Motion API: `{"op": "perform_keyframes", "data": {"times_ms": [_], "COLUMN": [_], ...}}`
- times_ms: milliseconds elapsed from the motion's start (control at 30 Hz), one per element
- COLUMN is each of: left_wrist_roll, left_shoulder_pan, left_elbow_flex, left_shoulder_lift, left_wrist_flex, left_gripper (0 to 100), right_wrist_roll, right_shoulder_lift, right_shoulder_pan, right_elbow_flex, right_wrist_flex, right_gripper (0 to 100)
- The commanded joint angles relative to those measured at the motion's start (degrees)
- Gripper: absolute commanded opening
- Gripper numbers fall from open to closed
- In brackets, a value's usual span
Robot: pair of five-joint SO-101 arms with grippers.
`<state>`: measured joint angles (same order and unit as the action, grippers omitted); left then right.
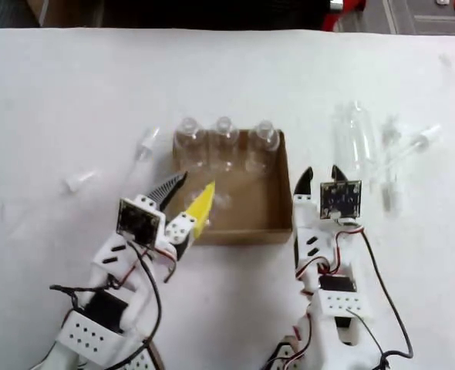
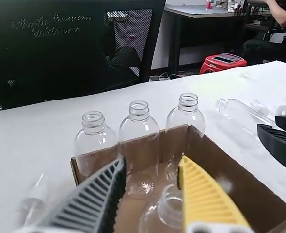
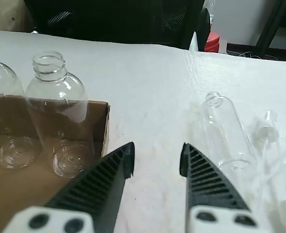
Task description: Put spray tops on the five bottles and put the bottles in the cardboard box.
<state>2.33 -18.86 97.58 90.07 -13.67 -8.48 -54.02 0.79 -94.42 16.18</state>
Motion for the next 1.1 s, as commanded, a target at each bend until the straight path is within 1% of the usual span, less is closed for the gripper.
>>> {"op": "perform_keyframes", "data": {"times_ms": [0, 267, 367, 467, 600, 700, 867, 1000, 1067], "left_wrist_roll": [-0.4, -0.1, 3.8, 5.5, 6.0, 9.5, 13.8, 13.9, 13.9], "left_shoulder_pan": [1.2, 1.2, 1.2, 1.2, 1.2, 2.6, 6.6, 11.7, 16.7], "left_elbow_flex": [-0.4, -0.9, -2.9, -7.4, -17.1, -26.5, -42.5, -49.9, -50.4], "left_shoulder_lift": [0.8, 0.9, 0.9, 0.9, 0.9, 0.9, 0.9, 0.8, 0.8], "left_wrist_flex": [-0.4, -0.4, -0.4, -2.2, -12.7, -21.8, -33.8, -41.1, -42.8], "left_gripper": [18, 18, 18, 18, 18, 18, 18, 18, 18], "right_wrist_roll": [-1.1, -1.1, -1.1, -1.1, -1.1, -1.1, -0.7, -0.7, -0.7], "right_shoulder_lift": [0.6, 0.6, 0.6, 0.6, 0.6, 0.6, 0.6, 0.6, 0.5], "right_shoulder_pan": [0.7, 0.7, 0.7, 0.7, 0.7, 0.7, 0.7, 0.3, 0.2], "right_elbow_flex": [0.7, 0.7, 0.7, 0.7, 0.7, 0.7, 0.7, 0.7, 0.7], "right_wrist_flex": [-0.1, -0.1, -0.1, -0.1, -0.1, -0.1, -0.1, 0.1, 0.2], "right_gripper": [14.4, 14.4, 14.4, 14.4, 14.4, 14.4, 14.2, 14.2, 14.2]}}
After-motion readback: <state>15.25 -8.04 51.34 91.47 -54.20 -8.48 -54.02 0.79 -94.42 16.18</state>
